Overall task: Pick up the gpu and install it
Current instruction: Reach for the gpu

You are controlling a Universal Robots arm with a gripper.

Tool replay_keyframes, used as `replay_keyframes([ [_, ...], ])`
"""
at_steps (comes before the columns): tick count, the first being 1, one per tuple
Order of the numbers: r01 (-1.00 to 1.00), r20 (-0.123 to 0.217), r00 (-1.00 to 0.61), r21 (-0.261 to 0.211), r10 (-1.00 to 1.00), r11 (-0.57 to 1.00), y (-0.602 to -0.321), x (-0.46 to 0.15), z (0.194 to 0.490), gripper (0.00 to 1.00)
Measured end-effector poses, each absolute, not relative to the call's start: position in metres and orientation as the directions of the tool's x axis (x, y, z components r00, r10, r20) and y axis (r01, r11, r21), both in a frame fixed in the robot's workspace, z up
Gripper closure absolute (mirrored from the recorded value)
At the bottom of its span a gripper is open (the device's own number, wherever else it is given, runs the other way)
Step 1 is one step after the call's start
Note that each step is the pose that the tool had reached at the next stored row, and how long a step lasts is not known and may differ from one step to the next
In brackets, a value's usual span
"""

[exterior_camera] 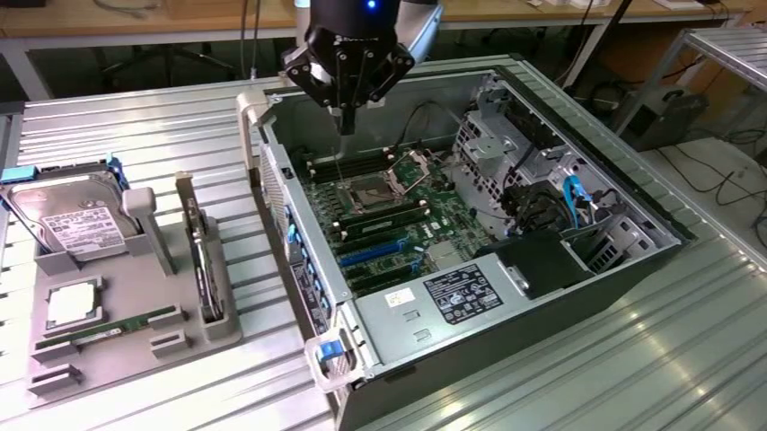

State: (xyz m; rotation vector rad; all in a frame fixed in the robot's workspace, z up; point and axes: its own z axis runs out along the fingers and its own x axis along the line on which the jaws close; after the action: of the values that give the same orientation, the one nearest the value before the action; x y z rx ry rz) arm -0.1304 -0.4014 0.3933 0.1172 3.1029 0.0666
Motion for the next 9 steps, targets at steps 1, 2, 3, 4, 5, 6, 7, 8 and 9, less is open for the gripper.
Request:
replay_keyframes([
  [1, 0.075, -0.035, -0.996, 0.043, 0.076, 0.996, -0.403, -0.136, 0.393, 0.89],
  [2, 0.075, -0.035, -0.996, 0.042, 0.076, 0.996, -0.404, -0.142, 0.393, 0.89],
  [3, 0.074, -0.036, -0.996, 0.041, 0.076, 0.996, -0.404, -0.147, 0.393, 0.89],
  [4, 0.075, -0.036, -0.996, 0.041, 0.076, 0.996, -0.405, -0.153, 0.393, 0.89],
  [5, 0.075, -0.036, -0.996, 0.041, 0.076, 0.996, -0.406, -0.159, 0.393, 0.89],
  [6, 0.075, -0.036, -0.996, 0.04, 0.076, 0.996, -0.406, -0.164, 0.393, 0.89],
  [7, 0.075, -0.036, -0.996, 0.04, 0.076, 0.996, -0.407, -0.171, 0.393, 0.89],
  [8, 0.075, -0.036, -0.996, 0.04, 0.076, 0.996, -0.407, -0.175, 0.393, 0.89],
  [9, 0.075, -0.036, -0.996, 0.04, 0.076, 0.996, -0.408, -0.181, 0.393, 0.89],
])
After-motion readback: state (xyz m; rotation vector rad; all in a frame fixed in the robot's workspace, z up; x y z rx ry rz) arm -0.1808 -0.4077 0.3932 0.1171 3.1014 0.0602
